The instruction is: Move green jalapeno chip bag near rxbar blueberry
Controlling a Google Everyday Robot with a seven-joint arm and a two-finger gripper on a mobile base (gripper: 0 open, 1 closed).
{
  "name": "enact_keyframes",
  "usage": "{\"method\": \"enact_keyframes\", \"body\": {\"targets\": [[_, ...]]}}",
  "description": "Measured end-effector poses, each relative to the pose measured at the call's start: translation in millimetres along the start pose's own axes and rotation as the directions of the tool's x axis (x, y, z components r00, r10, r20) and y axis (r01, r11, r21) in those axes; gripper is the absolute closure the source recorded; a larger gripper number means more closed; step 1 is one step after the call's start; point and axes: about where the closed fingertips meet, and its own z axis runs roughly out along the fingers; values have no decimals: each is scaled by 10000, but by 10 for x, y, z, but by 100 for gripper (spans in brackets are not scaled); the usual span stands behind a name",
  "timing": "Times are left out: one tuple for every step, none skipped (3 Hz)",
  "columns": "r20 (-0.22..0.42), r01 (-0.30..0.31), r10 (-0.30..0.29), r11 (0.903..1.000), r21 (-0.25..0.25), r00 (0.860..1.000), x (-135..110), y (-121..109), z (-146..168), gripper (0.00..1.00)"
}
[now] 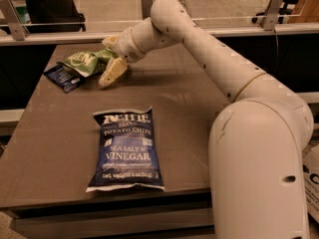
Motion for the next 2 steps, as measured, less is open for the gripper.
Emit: {"method": "enact_keyframes", "body": {"targets": [[349,-148,147,9999,27,9993,-73,-8,-118,0],[370,-203,191,9992,330,9991,-72,-45,-405,0]]}}
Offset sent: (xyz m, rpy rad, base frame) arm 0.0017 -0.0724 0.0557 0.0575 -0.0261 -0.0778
